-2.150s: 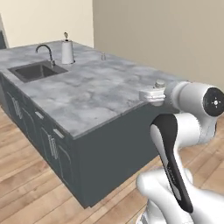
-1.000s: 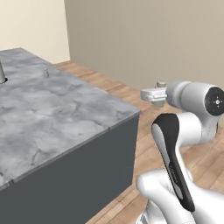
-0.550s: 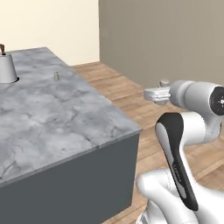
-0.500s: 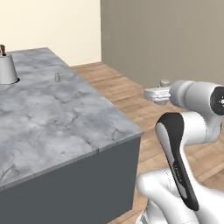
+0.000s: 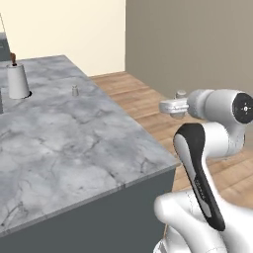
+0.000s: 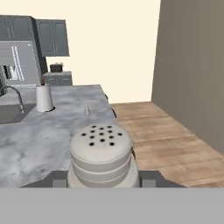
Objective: The dining table condiment station is running low on shaker. Refill the condiment station by opening the cabinet and taking the shaker from the cabinet and placing it on the dining table.
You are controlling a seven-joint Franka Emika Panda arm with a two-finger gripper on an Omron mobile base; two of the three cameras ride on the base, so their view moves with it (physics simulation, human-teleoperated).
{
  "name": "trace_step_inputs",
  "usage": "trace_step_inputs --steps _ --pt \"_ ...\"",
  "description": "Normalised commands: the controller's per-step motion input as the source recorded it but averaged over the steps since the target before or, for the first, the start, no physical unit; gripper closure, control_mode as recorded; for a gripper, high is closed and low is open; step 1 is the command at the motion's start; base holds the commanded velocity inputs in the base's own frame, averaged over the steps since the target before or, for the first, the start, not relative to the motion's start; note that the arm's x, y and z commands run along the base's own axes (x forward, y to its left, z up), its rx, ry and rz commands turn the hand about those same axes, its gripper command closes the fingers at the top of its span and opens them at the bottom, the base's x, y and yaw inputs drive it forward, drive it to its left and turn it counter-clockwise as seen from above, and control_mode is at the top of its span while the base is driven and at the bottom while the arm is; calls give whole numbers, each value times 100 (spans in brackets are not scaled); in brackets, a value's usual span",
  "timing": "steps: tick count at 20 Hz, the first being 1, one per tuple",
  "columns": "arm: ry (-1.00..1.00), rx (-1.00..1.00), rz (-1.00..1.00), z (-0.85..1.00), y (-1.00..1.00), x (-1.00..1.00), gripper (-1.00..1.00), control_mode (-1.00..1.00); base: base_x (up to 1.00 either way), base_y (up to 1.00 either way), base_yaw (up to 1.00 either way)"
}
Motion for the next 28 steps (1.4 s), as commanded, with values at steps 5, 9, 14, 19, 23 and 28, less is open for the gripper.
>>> trace_step_inputs --steps 5,9,14,19,23,28 --pt "51 0 40 -3 -40 74 100 -100 0 0 0" --pt "37 17 51 -16 -19 84 100 -100 0 0 0" --pt "6 25 44 -51 12 50 100 -100 0 0 0" --pt "-3 1 35 -76 86 10 100 -100 0 0 0" --pt "-7 1 28 -54 81 11 100 -100 0 0 0" --pt "-6 1 19 -48 49 32 100 -100 0 0 0"
